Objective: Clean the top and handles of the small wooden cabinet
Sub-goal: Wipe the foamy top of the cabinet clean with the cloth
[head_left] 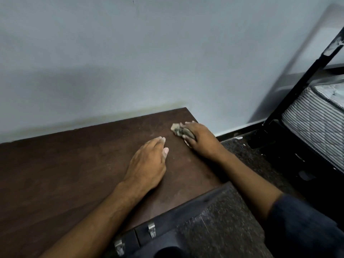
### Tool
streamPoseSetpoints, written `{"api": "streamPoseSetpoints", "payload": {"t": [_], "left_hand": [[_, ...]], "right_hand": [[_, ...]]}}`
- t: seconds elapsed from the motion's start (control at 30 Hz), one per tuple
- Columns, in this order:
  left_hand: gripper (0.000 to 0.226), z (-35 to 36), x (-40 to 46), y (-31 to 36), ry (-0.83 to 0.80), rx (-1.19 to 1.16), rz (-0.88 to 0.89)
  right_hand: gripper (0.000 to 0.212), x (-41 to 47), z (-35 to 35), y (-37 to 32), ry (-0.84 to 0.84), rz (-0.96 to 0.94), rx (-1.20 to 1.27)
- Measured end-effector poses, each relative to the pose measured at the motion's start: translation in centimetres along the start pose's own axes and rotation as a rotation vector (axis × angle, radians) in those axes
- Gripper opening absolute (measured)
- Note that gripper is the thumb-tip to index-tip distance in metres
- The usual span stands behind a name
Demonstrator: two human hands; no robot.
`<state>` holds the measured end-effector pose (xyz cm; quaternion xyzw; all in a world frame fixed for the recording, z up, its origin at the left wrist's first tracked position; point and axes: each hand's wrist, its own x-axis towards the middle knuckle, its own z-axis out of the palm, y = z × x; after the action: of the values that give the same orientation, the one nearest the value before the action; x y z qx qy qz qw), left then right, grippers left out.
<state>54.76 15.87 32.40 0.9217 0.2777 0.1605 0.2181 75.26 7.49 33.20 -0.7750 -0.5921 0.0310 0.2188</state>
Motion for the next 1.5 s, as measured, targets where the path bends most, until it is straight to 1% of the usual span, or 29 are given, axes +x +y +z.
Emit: {"api": "streamPoseSetpoints", "payload": {"t": [0.03,0.1,0.17,0.23,0.27,0.3,0.4,0.43,0.47,0.57,0.6,0.63,0.7,0.73,0.8,0.87,0.93,0.97,1.03,1.1,1.13,1.17,1.23,1.3,1.37,1.4,1.43,1.5], "left_hand": [[0.048,0.0,0.0,0.3,0.003,0.002,0.007],[0.047,0.0,0.1,0.8,0.011,-0.003,0.020],[0.046,0.2,0.1,1.4,0.019,-0.022,0.033],[0.045,0.6,-0.4,2.0,0.020,-0.048,0.047],[0.045,0.8,-0.8,2.2,0.013,-0.055,0.063],[0.045,1.1,-1.2,2.5,0.001,-0.056,0.081],[0.046,1.7,-2.2,2.8,-0.035,-0.044,0.112],[0.046,1.7,-2.5,3.0,-0.042,-0.045,0.111],[0.045,1.7,-2.6,3.2,-0.046,-0.048,0.110],[0.044,1.3,-2.9,3.2,-0.032,-0.051,0.118],[0.044,1.0,-3.3,2.8,-0.020,-0.055,0.117],[0.044,0.6,-3.7,2.3,-0.005,-0.061,0.117],[0.043,-0.4,-4.8,0.8,0.030,-0.067,0.102],[0.043,-0.9,-5.3,0.0,0.045,-0.069,0.088],[0.043,-1.6,-6.1,-1.4,0.057,-0.077,0.050],[0.043,-1.8,-6.3,-1.7,0.050,-0.067,0.022],[0.042,-1.8,-5.9,-1.3,0.047,-0.053,0.023],[0.041,-1.8,-5.7,-1.0,0.046,-0.049,0.023],[0.041,-2.0,-5.5,-0.5,0.051,-0.040,0.016],[0.039,-2.5,-5.6,-0.6,0.074,0.033,0.020],[0.038,-2.8,-5.8,-0.9,0.083,0.085,0.023],[0.037,-3.2,-6.0,-1.2,0.089,0.127,0.021],[0.036,-3.9,-6.2,-1.8,0.084,0.164,0.008],[0.037,-4.4,-6.0,-2.4,0.079,0.176,-0.014],[0.038,-4.7,-5.3,-2.8,0.098,0.174,-0.045],[0.039,-4.8,-4.8,-3.0,0.116,0.161,-0.068],[0.040,-4.9,-4.2,-3.2,0.140,0.140,-0.090],[0.041,-5.2,-3.0,-3.6,0.182,0.096,-0.127]], "right_hand": [[0.032,0.3,0.2,-0.4,0.019,0.042,-0.025],[0.030,-0.6,1.2,-2.3,0.018,0.012,-0.020],[0.028,-3.3,2.4,-4.3,-0.015,-0.128,0.025],[0.023,-6.4,2.4,-4.5,-0.074,-0.240,0.051],[0.023,-7.4,1.7,-3.7,-0.068,-0.229,0.047],[0.026,-8.0,0.8,-2.4,-0.036,-0.159,0.032],[0.029,-8.5,-1.5,0.4,0.080,0.218,-0.049],[0.029,-8.7,-1.3,-0.1,0.083,0.266,-0.085],[0.029,-9.1,-0.7,-1.3,0.068,0.241,-0.100],[0.031,-12.6,1.5,-4.7,-0.015,-0.019,0.018],[0.034,-13.6,1.5,-4.6,-0.023,-0.052,0.046],[0.036,-14.1,0.8,-3.8,0.001,-0.034,0.050],[0.034,-14.4,-0.9,-2.0,0.060,0.120,0.042],[0.032,-14.2,-1.5,-1.2,0.085,0.188,0.029],[0.027,-13.4,-1.5,-1.4,0.095,0.256,-0.027],[0.023,-12.3,-0.3,-4.0,0.093,0.242,-0.064],[0.021,-11.3,1.9,-8.0,0.063,0.174,-0.116],[0.022,-10.8,3.1,-10.1,0.047,0.106,-0.121],[0.022,-10.1,5.1,-12.9,0.031,-0.079,-0.022],[0.016,-8.7,5.3,-12.1,-0.006,-0.204,0.052],[0.015,-7.7,4.8,-10.8,-0.027,-0.196,0.035],[0.017,-6.4,4.1,-9.1,-0.036,-0.142,0.007],[0.019,-4.0,2.6,-5.7,0.017,0.024,-0.015],[0.026,-1.4,2.1,-4.0,0.068,0.175,-0.055],[0.039,0.5,3.2,-5.2,0.094,0.302,-0.064],[0.043,1.0,4.0,-6.8,0.095,0.315,-0.061],[0.043,1.2,5.0,-8.7,0.087,0.267,-0.042],[0.032,0.8,7.1,-12.6,0.050,0.020,0.024]]}}
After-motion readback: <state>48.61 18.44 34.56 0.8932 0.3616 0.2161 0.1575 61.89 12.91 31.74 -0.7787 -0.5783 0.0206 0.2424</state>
